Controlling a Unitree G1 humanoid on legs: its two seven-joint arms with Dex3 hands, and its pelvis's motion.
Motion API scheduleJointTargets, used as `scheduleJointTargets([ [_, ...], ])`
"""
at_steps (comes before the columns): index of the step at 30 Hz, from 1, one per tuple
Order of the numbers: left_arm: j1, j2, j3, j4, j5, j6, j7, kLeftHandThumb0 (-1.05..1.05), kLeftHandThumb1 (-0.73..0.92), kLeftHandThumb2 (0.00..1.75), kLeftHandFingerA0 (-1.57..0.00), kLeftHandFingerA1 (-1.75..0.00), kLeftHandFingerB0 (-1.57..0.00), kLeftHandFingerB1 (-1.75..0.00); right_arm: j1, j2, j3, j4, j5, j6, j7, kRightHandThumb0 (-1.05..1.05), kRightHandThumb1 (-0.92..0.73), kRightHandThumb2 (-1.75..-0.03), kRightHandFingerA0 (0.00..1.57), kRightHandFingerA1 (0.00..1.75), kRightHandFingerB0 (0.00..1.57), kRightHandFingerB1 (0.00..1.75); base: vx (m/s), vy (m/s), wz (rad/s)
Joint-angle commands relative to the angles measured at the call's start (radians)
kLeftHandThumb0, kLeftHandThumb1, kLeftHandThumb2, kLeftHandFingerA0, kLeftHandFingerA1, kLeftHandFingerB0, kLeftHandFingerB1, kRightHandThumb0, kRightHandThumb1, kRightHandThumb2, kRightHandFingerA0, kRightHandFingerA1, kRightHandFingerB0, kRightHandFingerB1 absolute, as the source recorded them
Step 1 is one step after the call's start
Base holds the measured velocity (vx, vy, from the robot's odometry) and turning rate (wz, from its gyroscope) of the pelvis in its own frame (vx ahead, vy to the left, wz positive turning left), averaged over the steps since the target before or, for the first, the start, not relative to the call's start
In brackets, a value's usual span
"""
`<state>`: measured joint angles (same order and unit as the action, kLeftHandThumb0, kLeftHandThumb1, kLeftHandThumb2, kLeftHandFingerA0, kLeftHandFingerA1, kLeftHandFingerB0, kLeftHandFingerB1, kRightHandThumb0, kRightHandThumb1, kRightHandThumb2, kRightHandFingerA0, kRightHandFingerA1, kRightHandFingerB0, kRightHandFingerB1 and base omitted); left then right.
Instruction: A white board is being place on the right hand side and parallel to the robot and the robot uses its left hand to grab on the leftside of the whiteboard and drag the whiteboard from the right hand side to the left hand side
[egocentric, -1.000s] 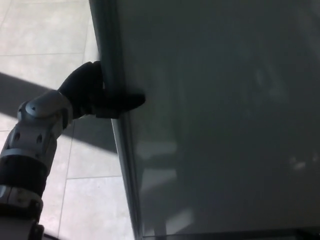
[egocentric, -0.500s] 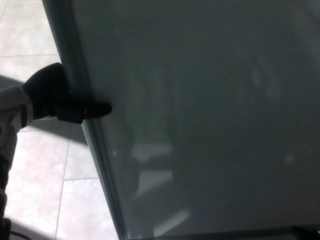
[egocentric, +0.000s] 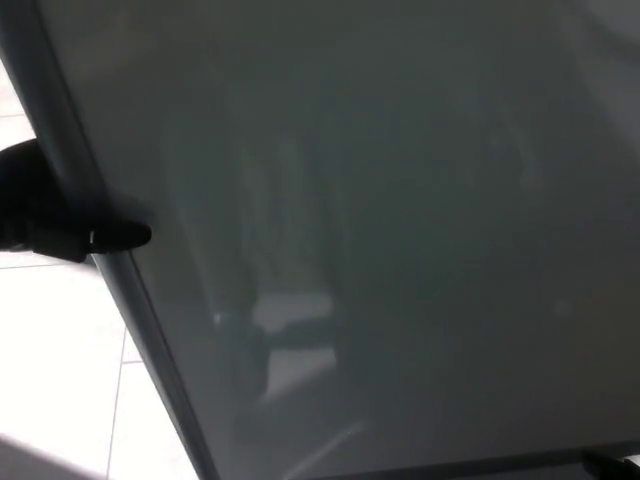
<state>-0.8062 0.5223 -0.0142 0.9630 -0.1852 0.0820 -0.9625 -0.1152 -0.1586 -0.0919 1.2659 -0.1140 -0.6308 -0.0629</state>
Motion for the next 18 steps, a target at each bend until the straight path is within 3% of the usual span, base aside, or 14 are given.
scheduleJointTargets([
  [1, -0.014, 0.179, 0.042, 0.073, -0.015, -0.07, -0.294, -0.22, 0.75, 0.63, -0.71, -1.6, -0.71, -1.47, 0.0, -0.026, 0.002, 0.008, -0.01, -0.003, -0.035, -0.25, -0.87, -0.66, 0.72, 0.51, 0.41, 0.33, 0.0, 0.0, 0.0],
  [4, -0.024, 0.178, 0.048, 0.088, -0.021, -0.041, -0.302, -0.18, 0.77, 0.63, -0.76, -1.6, -0.75, -1.41, -0.002, -0.025, 0.002, 0.008, -0.008, 0.0, -0.035, -0.26, -0.87, -0.66, 0.72, 0.51, 0.41, 0.33, 0.0, 0.0, 0.0],
  [5, -0.028, 0.186, 0.061, 0.122, -0.044, 0.049, -0.356, -0.06, 0.76, 0.68, -0.84, -1.51, -0.86, -1.23, 0.0, -0.022, 0.0, 0.008, -0.005, -0.006, -0.032, -0.25, -0.86, -0.66, 0.74, 0.53, 0.41, 0.33, 0.0, 0.0, 0.0],
  [6, -0.024, 0.195, 0.068, 0.133, -0.05, 0.077, -0.373, -0.07, 0.78, 0.65, -0.84, -1.44, -0.88, -1.13, 0.001, -0.023, 0.0, 0.008, -0.004, -0.009, -0.028, -0.25, -0.87, -0.66, 0.74, 0.53, 0.4, 0.33, 0.0, 0.0, 0.0],
  [10, -0.019, 0.204, 0.072, 0.139, -0.04, 0.058, -0.37, -0.07, 0.78, 0.65, -0.84, -1.44, -0.88, -1.13, 0.0, -0.026, 0.0, 0.009, -0.003, -0.009, -0.023, -0.25, -0.87, -0.66, 0.74, 0.53, 0.4, 0.33, 0.0, 0.0, 0.0],
  [11, 0.024, 0.246, 0.104, 0.147, -0.053, 0.022, -0.356, -0.09, 0.76, 0.66, -0.84, -1.43, -0.87, -1.14, -0.002, -0.026, -0.004, 0.009, 0.002, -0.006, -0.016, -0.25, -0.87, -0.66, 0.73, 0.52, 0.4, 0.33, 0.0, 0.0, 0.0],
  [17, 0.025, 0.269, 0.123, 0.178, -0.043, 0.056, -0.346, -0.1, 0.75, 0.68, -0.87, -1.43, -0.91, -1.14, -0.004, -0.031, 0.01, 0.01, -0.016, -0.007, -0.037, -0.24, -0.87, -0.66, 0.73, 0.52, 0.41, 0.33, 0.0, 0.0, 0.0],
  [18, 0.057, 0.329, 0.16, 0.231, -0.055, 0.079, -0.349, 0.03, 0.76, 0.7, -0.84, -1.53, -0.86, -1.18, -0.004, -0.031, 0.01, 0.011, -0.017, -0.004, -0.04, -0.25, -0.86, -0.66, 0.75, 0.52, 0.41, 0.33, 0.0, 0.0, 0.0],
])
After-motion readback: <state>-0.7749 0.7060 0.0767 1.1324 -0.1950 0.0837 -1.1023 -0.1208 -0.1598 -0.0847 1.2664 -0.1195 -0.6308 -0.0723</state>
